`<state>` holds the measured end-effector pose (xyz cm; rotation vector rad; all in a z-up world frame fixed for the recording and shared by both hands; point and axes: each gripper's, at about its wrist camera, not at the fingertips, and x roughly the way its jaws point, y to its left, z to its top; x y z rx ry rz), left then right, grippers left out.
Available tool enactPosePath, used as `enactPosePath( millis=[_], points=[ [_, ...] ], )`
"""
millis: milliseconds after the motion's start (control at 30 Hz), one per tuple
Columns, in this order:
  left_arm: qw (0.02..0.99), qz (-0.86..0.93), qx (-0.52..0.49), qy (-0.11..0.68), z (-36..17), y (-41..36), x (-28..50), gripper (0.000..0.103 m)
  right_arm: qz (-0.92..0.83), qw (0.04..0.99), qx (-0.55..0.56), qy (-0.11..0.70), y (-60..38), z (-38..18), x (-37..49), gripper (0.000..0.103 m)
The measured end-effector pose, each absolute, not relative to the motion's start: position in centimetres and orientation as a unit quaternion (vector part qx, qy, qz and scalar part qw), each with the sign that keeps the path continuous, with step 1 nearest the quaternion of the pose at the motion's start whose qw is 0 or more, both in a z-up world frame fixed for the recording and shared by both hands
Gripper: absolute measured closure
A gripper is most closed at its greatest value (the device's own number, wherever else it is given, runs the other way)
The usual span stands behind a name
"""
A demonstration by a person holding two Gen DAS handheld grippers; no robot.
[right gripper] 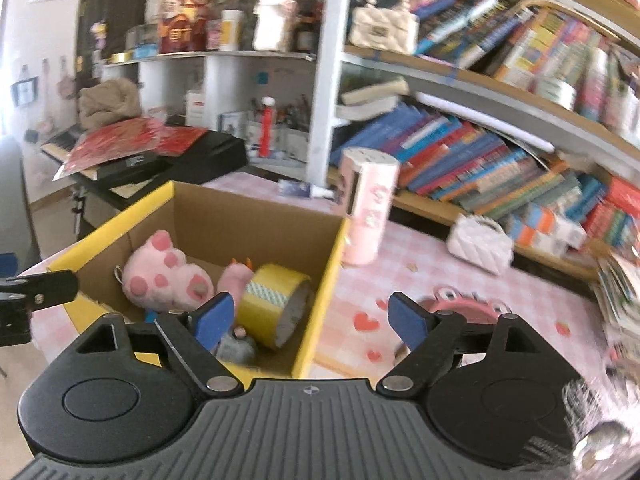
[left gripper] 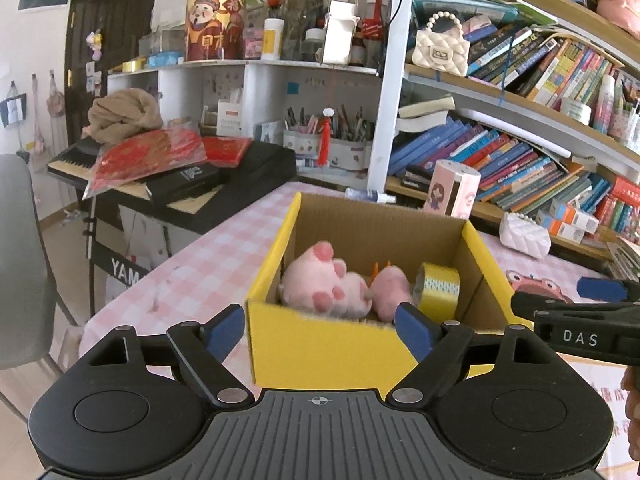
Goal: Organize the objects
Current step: 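Withdraw both tools from the yellow box and move toward the white charger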
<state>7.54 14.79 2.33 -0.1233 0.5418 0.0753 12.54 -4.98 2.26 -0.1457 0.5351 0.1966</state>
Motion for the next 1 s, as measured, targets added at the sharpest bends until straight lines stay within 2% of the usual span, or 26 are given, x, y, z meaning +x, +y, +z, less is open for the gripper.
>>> enactPosePath(
  millis=[333,1000],
  points=[
    [0.955,0.034,-0.051,0.29,1.2,15.1,3.9,0.017,0.066,0.949,-0.067,0.301,-5.0,0.4,7.8,0.019],
    [0.947,0.024,-0.038,0.317,0.0,15.5,-1.1,0.013,0.048,0.942,-0.074,0.324,-4.2,-1.5,1.1,0.012]
  ],
)
